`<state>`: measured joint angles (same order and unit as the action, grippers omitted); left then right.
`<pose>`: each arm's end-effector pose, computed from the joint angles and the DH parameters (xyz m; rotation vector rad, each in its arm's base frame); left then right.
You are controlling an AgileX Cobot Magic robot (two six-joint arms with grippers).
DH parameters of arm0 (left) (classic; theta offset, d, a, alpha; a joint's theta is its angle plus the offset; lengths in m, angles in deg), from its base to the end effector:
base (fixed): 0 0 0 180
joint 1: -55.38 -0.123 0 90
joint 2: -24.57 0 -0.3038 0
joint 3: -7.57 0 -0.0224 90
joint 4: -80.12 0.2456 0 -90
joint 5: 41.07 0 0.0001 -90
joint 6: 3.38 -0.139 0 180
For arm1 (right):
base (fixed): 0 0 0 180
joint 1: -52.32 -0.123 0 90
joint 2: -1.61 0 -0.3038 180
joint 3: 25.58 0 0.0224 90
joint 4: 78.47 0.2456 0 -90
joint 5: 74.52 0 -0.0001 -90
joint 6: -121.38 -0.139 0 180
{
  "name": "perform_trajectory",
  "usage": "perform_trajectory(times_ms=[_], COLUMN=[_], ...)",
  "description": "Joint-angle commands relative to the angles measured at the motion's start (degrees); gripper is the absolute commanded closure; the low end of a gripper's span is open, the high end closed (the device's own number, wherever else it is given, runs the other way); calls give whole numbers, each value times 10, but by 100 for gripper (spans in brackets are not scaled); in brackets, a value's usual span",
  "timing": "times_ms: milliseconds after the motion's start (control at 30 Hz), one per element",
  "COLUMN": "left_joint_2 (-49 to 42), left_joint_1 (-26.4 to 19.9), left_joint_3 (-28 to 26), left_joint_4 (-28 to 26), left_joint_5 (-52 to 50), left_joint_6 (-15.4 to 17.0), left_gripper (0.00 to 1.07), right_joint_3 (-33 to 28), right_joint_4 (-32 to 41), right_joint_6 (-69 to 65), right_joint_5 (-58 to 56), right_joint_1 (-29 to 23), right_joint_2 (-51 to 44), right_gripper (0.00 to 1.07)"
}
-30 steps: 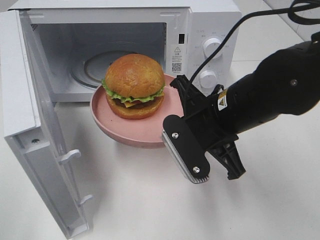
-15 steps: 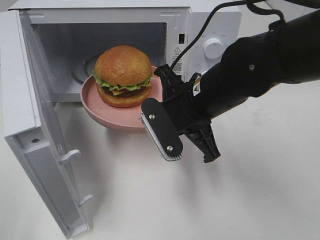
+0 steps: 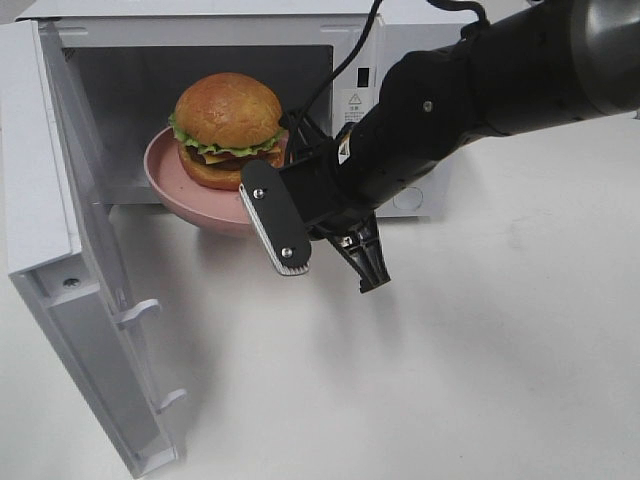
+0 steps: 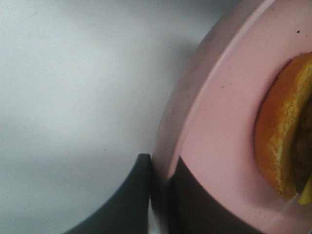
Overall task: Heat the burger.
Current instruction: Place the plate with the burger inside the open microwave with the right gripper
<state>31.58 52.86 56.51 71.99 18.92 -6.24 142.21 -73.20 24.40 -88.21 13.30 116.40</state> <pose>0.0144 -0.0164 0.2563 0.0119 2.0172 -0.1096 0.3283 0.2700 0.1614 -2.1130 1.2856 -0.2691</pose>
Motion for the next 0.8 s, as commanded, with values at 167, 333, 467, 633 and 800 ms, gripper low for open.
perform_trajectory(times_ms=[167, 333, 467, 633, 800], left_joint_2=[-11, -11, -11, -11, -11], left_joint_1=[-1, -1, -1, -1, -1], left_joint_3=[2, 2, 2, 2, 2], left_joint_4=[-1, -1, -1, -1, -1], left_joint_5=[-6, -6, -6, -6, -6], left_joint_6=[-1, -1, -1, -1, -1], left_gripper=[9, 9, 9, 9, 9], right_joint_3=[70, 104, 134, 169, 215], right_joint_4=[-32, -49, -64, -87, -95], right_joint_6=[-41, -60, -81, -110, -130], right_joint_5=[5, -5, -21, -25, -62], right_joint_1=[2, 2, 2, 2, 2], right_joint_2=[31, 56, 74, 97, 124], right_gripper=[107, 107, 107, 107, 107])
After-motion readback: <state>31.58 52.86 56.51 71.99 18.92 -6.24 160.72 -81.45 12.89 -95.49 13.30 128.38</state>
